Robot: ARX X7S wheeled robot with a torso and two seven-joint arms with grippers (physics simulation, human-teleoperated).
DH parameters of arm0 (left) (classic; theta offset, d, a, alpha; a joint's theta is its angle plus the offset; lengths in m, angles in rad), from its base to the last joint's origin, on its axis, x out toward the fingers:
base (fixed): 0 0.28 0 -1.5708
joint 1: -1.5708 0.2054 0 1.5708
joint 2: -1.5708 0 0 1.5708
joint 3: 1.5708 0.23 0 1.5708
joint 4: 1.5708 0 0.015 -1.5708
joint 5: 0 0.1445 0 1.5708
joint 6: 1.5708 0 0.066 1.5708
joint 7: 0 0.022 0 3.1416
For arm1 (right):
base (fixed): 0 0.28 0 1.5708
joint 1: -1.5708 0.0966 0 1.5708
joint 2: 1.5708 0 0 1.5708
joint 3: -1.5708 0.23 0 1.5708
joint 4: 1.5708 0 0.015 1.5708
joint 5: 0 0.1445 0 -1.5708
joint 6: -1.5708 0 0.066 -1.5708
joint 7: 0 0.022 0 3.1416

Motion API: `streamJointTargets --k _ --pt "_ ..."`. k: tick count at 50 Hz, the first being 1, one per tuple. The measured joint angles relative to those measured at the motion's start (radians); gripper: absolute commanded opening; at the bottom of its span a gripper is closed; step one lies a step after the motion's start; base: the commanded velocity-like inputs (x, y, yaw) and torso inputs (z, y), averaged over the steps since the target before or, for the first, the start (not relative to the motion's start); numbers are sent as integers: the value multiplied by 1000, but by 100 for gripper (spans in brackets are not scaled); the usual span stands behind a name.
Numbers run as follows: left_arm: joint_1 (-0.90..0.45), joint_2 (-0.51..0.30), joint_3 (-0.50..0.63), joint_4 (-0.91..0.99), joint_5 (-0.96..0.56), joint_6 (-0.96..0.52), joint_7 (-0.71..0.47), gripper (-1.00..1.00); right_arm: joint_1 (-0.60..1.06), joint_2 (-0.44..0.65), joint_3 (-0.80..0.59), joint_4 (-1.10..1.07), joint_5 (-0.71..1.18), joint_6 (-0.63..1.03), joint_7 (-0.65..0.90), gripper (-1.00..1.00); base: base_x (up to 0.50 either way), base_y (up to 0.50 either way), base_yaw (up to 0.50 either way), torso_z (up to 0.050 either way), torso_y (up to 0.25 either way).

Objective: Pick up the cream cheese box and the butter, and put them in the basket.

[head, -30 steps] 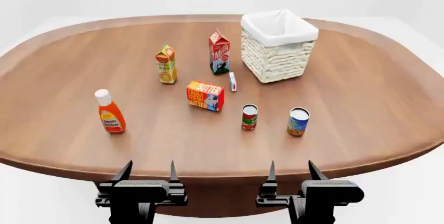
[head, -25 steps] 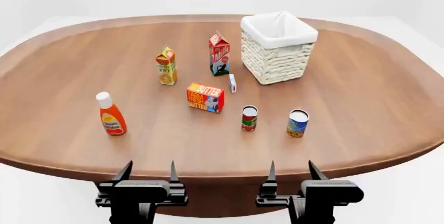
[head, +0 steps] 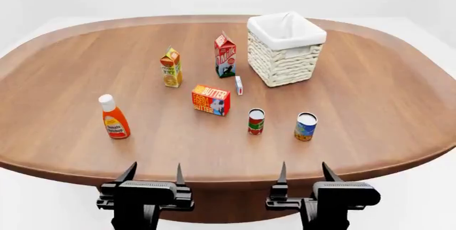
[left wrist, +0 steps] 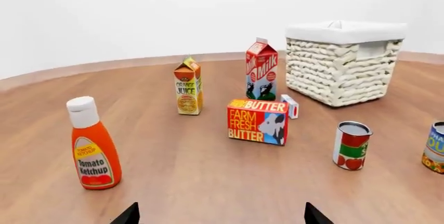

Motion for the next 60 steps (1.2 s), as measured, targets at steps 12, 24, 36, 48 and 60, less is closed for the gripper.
streamJointTargets --k 12,24,36,48,60 --pt "16 -33 4 208 -12 -172 -30 100 -32 28 -6 -180 41 123 15 100 0 0 0 0 0" --pt "27 -58 9 367 -20 -297 -52 100 -68 62 -14 -305 95 168 -4 100 208 0 0 0 0" --pt "31 -73 16 431 -27 -344 -68 100 -85 85 -21 -354 126 169 -15 100 500 0 0 0 0" --pt "30 -83 22 455 -36 -361 -79 100 -89 98 -29 -372 139 171 -9 100 500 0 0 0 0" --pt "28 -92 26 466 -47 -368 -88 100 -89 107 -34 -382 151 175 0 100 500 0 0 0 0"
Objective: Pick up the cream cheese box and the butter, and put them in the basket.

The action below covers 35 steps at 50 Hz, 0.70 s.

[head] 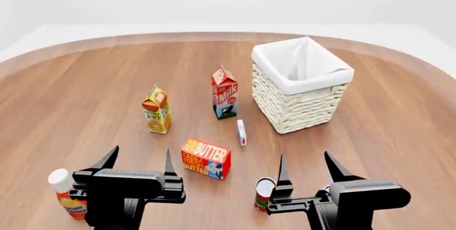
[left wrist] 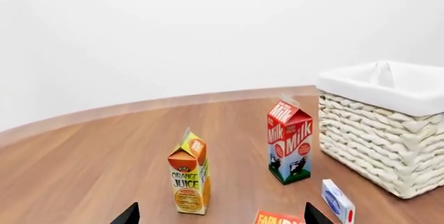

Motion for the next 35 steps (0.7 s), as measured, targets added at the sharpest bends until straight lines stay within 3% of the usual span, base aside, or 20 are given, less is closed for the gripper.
streamJointTargets --k 24,30,35 --pt "0 -15 13 10 -15 -3 -18 100 3 17 -8 -3 20 -1 16 100 488 0 0 0 1" --pt "-1 -19 17 8 -17 -1 -21 100 2 18 -8 -1 26 -11 18 100 44 12 0 0 0" --pt "1 -20 20 7 -21 2 -24 100 -1 20 -4 -2 34 -23 20 100 0 500 0 0 0"
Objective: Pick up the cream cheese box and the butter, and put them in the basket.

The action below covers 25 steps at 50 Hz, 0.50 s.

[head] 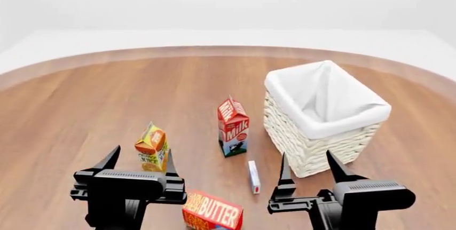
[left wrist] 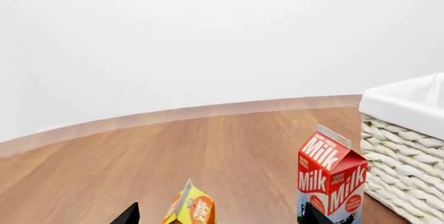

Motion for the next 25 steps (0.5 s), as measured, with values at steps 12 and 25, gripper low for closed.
streamJointTargets --k 12,25 --pt "2 -9 3 1 -5 1 -8 100 -3 3 -10 -3 3 -12 10 100 0 37 0 0 0" --pt "0 -14 9 -1 -13 1 -15 100 -6 12 -6 -9 44 -18 9 100 440 0 0 0 0"
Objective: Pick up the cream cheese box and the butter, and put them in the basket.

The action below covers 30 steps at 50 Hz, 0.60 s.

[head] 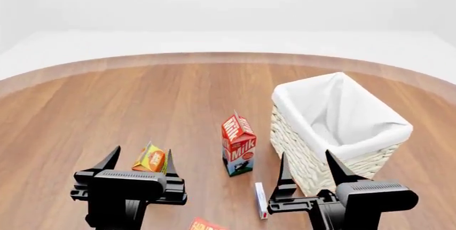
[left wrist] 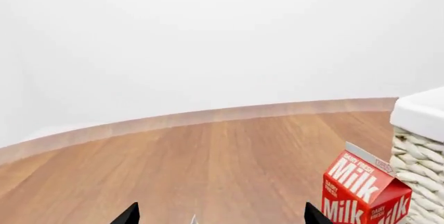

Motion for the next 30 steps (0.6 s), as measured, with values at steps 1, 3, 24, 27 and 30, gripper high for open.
streamJointTargets --k 1,3,24,27,30 --pt "0 0 0 0 -1 0 -1 100 0 1 -1 0 0 -1 1 100 355 0 0 0 0" --pt "-3 -1 1 0 -2 -1 -2 100 3 4 -3 1 0 -1 3 100 0 0 0 0 5" --pt "-1 -15 -3 31 -19 -20 -16 100 18 27 -24 -45 8 81 62 100 0 0 0 0 0" --pt "-2 -18 -3 35 -21 -22 -18 100 21 30 -27 -51 3 94 73 100 0 0 0 0 0" --pt "-2 -20 -4 39 -24 -25 -19 100 24 32 -28 -57 5 110 83 100 0 0 0 0 0"
